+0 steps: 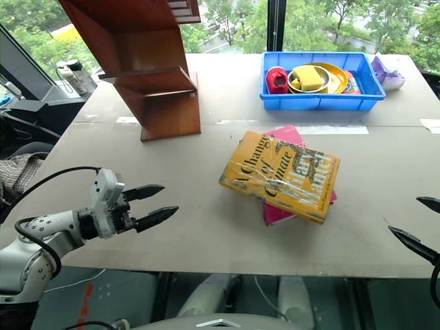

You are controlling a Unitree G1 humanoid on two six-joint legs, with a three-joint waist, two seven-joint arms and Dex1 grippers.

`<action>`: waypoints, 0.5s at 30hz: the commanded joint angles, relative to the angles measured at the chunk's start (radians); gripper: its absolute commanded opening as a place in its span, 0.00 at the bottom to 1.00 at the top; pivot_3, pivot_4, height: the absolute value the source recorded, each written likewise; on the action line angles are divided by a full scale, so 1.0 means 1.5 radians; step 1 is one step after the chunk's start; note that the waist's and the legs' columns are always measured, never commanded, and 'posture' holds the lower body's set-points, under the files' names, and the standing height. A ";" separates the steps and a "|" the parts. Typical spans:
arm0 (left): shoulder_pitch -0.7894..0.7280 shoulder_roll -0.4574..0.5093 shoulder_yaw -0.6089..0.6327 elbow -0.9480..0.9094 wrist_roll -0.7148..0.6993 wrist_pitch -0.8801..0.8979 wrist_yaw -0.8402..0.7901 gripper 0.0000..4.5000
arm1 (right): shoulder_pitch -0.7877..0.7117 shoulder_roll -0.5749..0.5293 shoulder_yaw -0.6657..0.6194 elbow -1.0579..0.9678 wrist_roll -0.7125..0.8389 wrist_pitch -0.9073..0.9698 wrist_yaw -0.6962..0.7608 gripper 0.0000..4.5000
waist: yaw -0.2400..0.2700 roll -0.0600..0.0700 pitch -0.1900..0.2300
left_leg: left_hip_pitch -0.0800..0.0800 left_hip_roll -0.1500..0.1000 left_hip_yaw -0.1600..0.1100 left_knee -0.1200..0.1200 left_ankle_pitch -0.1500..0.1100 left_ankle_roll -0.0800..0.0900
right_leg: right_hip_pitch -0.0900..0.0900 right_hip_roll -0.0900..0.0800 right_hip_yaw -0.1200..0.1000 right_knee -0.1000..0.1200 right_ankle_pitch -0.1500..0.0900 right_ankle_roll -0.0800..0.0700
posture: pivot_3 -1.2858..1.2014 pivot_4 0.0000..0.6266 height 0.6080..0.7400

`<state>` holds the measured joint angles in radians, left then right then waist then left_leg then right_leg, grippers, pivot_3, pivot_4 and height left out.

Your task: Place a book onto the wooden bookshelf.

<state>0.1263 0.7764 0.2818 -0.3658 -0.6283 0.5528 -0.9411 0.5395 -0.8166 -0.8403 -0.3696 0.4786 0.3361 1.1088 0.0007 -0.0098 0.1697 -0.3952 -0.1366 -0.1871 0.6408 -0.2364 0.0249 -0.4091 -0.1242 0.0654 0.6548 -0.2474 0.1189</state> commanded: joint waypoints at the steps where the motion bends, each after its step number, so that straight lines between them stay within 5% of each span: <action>1: -0.034 0.005 0.007 -0.017 -0.015 0.002 0.002 1.00 | -0.024 -0.007 0.004 -0.041 0.016 0.023 -0.037 0.99 | 0.002 0.000 0.000 | 0.000 0.000 0.000 0.000 0.000 0.000 | 0.000 0.000 0.000 0.000 0.000 0.000 | 0.52 0.24 1.00; 9: -0.104 0.011 0.003 -0.051 -0.072 0.027 -0.016 1.00 | -0.126 -0.087 0.054 -0.188 0.107 0.260 -0.159 0.99 | 0.008 0.000 0.000 | 0.000 0.002 0.002 0.000 -0.001 -0.001 | -0.001 0.001 -0.001 0.000 0.001 -0.001 | 0.52 0.24 1.00; 14: -0.077 0.038 -0.006 -0.085 -0.070 0.005 -0.075 1.00 | -0.158 -0.141 0.141 -0.192 0.062 0.318 -0.201 0.99 | 0.008 0.000 0.000 | -0.001 0.002 0.002 0.000 -0.002 0.000 | -0.001 0.001 -0.002 -0.004 0.001 -0.002 | 0.52 0.24 1.00; 15: -0.073 0.041 -0.004 -0.093 -0.078 0.008 -0.082 1.00 | -0.171 -0.150 0.162 -0.189 0.053 0.325 -0.212 0.88 | 0.009 0.000 0.000 | -0.002 0.002 0.002 0.000 -0.002 0.000 | -0.001 0.001 -0.002 -0.005 0.001 -0.002 | 0.52 0.24 1.00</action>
<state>0.0125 0.8234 0.2629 -0.4653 -0.7182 0.5805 -1.0408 0.2984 -1.0238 -0.6041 -0.6459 0.5771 0.8111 0.8150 0.0136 -0.0103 0.1699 -0.3976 -0.1329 -0.1837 0.6404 -0.2395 0.0245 -0.4109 -0.1233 0.0631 0.6473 -0.2455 0.1166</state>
